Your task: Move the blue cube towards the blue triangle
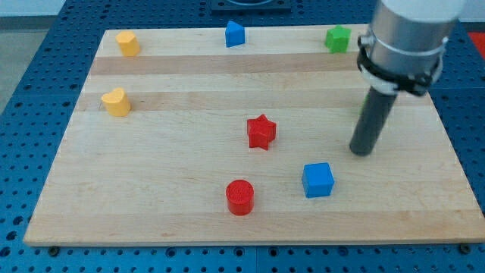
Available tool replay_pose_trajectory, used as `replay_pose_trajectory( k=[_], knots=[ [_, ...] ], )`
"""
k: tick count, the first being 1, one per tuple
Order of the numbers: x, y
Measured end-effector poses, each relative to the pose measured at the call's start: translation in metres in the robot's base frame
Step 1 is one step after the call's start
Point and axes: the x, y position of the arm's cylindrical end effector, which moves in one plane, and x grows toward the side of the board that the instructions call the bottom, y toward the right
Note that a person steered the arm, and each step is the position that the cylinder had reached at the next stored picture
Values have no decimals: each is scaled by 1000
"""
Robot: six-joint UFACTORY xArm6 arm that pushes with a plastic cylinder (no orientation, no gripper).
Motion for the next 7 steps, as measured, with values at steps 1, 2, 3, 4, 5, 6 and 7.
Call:
replay_pose_trajectory(
  k=[1,2,3,4,5,6,7],
  knots=[
    [61,-19],
    [84,-24],
    [87,-64],
    [87,-81],
    [86,-73],
    [78,-62],
    [78,-62]
  ],
)
